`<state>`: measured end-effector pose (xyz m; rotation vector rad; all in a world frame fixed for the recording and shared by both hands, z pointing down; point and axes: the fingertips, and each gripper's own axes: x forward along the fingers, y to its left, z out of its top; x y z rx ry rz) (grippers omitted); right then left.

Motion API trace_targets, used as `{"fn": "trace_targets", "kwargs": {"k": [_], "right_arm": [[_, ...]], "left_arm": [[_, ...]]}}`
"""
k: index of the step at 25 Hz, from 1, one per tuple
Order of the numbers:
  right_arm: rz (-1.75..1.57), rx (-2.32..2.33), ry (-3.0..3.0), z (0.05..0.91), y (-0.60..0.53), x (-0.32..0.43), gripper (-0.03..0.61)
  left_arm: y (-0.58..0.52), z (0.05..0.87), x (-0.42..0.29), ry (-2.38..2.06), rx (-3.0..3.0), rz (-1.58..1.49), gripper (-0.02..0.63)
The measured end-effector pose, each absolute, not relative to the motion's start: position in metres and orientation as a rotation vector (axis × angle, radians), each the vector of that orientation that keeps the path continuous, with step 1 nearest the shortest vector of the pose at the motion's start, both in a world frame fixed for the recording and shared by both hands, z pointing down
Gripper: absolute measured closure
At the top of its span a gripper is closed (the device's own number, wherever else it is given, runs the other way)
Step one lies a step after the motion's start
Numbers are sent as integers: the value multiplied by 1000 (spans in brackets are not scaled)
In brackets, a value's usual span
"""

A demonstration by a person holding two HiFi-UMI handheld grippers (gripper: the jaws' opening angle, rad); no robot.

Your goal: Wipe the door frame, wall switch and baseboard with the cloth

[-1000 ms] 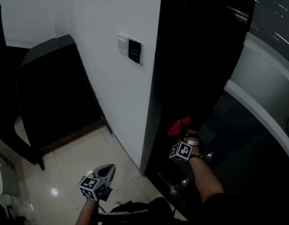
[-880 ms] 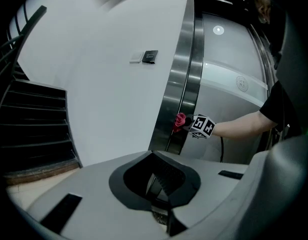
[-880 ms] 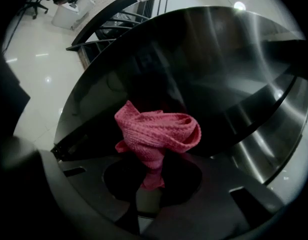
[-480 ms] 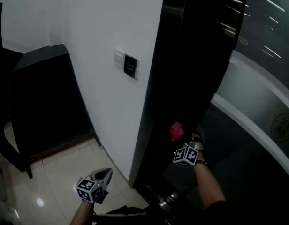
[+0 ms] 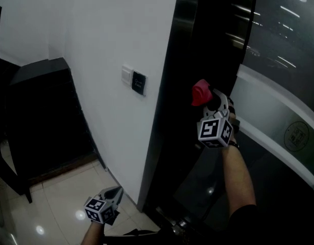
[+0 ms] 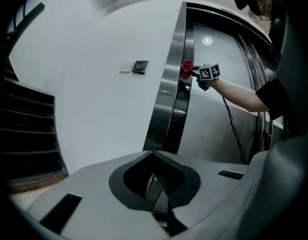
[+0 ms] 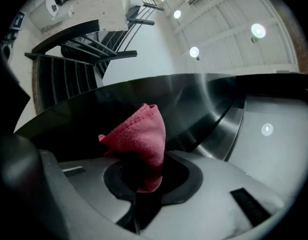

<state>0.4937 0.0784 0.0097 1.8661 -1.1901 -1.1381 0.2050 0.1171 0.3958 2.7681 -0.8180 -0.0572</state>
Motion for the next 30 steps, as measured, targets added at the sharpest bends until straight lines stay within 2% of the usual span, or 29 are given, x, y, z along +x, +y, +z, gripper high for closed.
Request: {"fn": "trace_targets", "kwargs": {"k": [7,17,30], "right_arm": [[-1168,1675,-1004,71,57,480,538],[-1074,1575,-1046,155,53,480,534],[-1011,1546,-1101,196,53,483,531]], "left_arm": [[118,411,172,-911,2701,-25,621],[124,417,174,-902,2691,13,621],[129,409,185,-880,2721,14,621]]}}
